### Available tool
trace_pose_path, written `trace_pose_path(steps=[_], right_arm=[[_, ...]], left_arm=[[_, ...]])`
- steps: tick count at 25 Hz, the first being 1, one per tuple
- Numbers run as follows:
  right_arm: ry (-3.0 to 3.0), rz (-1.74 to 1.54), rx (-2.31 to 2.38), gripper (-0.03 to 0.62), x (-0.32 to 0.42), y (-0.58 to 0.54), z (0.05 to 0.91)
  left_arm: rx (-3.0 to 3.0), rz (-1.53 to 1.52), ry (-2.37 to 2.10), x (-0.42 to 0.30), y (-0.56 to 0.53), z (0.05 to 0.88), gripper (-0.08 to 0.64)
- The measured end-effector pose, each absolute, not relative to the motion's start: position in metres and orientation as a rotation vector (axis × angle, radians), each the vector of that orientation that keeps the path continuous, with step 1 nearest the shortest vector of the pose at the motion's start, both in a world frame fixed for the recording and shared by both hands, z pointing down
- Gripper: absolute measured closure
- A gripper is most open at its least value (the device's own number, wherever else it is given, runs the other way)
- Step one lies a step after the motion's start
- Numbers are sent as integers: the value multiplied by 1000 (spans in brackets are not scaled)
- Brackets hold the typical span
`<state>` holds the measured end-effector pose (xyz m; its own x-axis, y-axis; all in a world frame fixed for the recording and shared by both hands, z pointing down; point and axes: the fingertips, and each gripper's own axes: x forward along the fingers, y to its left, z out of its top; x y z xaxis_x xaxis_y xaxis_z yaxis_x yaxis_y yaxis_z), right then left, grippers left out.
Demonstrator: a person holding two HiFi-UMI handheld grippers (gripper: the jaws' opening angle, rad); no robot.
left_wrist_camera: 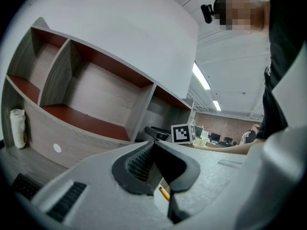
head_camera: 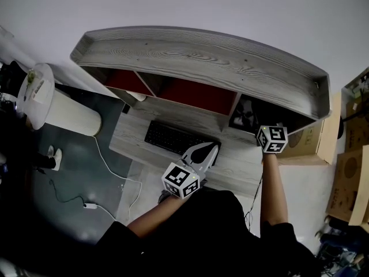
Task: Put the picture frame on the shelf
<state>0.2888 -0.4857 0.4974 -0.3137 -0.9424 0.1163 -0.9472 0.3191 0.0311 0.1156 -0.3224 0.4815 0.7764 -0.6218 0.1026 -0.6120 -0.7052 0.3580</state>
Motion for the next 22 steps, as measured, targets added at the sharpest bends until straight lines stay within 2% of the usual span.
trace_pose_path(steps=[9, 22], right_arm=[[-2515, 130, 1830, 544, 277, -436, 478], [-2429, 166, 1967, 568, 235, -300, 450]], left_arm=[[2605, -75, -943, 105, -312, 476, 545], [2657, -129, -987, 37, -280, 457, 545]])
